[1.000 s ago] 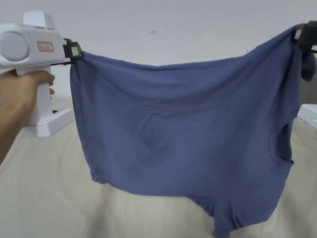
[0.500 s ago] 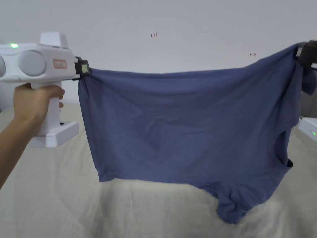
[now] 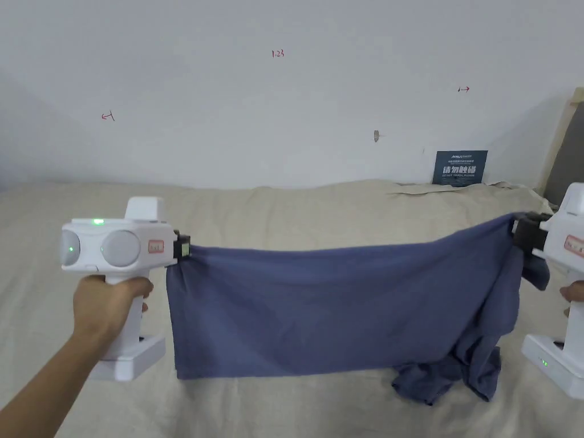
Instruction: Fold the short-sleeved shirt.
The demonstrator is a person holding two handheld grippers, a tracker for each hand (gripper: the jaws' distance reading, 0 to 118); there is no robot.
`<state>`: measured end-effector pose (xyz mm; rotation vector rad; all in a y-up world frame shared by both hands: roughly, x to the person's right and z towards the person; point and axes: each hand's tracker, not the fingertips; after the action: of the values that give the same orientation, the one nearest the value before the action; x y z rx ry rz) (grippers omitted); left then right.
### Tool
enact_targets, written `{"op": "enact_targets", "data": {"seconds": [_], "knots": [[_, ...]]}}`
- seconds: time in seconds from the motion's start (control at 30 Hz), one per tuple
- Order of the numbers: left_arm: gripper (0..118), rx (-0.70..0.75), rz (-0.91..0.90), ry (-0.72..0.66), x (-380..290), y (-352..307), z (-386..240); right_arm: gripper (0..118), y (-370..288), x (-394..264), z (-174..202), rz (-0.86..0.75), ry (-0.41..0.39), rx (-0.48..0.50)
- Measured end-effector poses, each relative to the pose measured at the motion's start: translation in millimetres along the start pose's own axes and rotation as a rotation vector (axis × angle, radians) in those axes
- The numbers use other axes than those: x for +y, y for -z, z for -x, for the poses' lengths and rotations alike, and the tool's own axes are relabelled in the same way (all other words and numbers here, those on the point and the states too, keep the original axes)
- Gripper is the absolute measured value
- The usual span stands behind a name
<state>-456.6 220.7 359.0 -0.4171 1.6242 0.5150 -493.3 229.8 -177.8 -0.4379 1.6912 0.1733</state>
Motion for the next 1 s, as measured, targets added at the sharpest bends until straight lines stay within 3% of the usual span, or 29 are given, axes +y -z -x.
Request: {"op": "enact_targets", "data": {"seconds": [0.7, 1.0], "knots": [[4, -0.037, 0.176, -0.019, -212, -88, 16, 2, -173, -168, -22, 0.143, 0.107, 0.033], [4, -0.031, 0.216, -0.038, -260, -141, 24, 2, -237, -210, -34, 0.208, 0.113, 0.028]]}}
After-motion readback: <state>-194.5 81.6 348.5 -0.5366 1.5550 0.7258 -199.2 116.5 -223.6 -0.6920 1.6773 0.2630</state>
